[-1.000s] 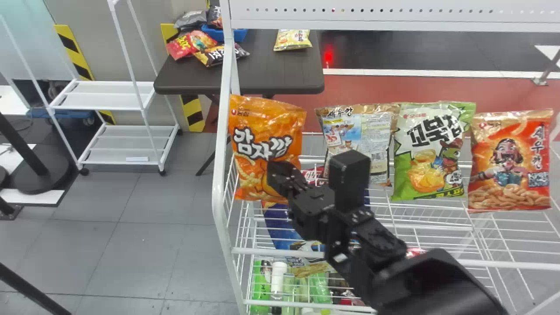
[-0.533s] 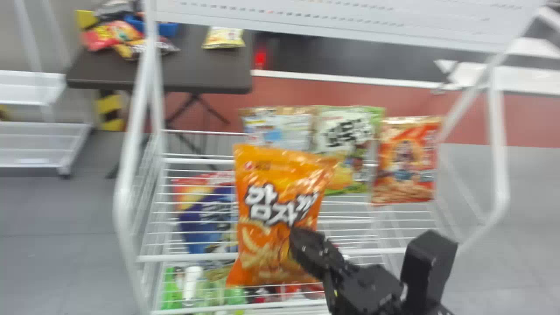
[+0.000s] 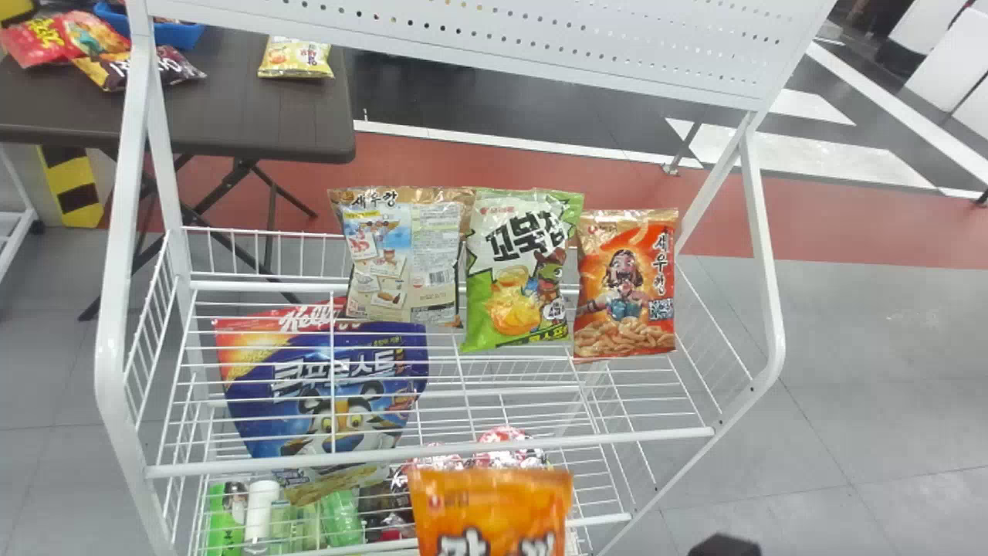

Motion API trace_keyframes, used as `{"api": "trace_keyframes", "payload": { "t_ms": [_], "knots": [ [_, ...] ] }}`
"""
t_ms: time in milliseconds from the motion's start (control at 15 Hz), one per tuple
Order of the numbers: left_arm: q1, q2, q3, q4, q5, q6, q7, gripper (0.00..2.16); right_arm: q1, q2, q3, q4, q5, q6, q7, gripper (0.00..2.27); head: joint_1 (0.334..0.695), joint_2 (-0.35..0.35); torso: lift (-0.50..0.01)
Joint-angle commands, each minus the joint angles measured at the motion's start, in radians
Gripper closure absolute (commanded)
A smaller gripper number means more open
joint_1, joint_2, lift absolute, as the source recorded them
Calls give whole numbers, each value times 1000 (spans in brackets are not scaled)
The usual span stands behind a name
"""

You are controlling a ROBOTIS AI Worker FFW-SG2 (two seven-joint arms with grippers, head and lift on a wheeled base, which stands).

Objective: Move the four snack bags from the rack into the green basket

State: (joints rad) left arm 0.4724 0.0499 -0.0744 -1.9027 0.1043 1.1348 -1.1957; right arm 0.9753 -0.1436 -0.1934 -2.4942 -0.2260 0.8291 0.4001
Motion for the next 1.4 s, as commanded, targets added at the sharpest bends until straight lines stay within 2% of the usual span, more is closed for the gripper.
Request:
{"api": "trace_keyframes", "payload": {
  "t_ms": [0, 200, 533, 600, 733, 1000, 1133, 1333],
  "knots": [
    [0, -1, 2, 1, 0, 0, 1, 2115, 2, -5, 26, 78, -36, 42, 6, 2246, 695, -350, 0],
    [0, -1, 5, 1, 0, 3, -1, 2118, -30, -25, 108, 172, -38, 51, 11, 2246, 695, -350, 0],
    [14, -1, -5, -6, 0, 3, -1, 2115, -119, -30, 206, 258, -29, 63, 16, 2216, 695, -350, 0],
    [17, -1, -5, -7, 0, 3, -2, 2115, -130, -30, 212, 273, -30, 54, 16, 1774, 695, -350, 0],
    [18, -1, -4, -7, -2, 3, -4, 2118, -142, -39, 212, 282, -27, 57, 32, -2, 695, -350, 0],
    [18, -1, -15, -6, -3, -6, -1, 2115, -150, -39, 169, 270, -56, 140, 171, 53, 695, -350, 0],
    [18, -1, -16, -7, -3, -3, -1, 2115, -130, -34, 127, 236, -67, 109, 177, 60, 695, -350, 0],
    [20, -1, -18, -6, -5, -3, -1, 2118, -121, 2, 68, 229, -59, -222, 144, 53, 695, -350, 0]
  ]
}}
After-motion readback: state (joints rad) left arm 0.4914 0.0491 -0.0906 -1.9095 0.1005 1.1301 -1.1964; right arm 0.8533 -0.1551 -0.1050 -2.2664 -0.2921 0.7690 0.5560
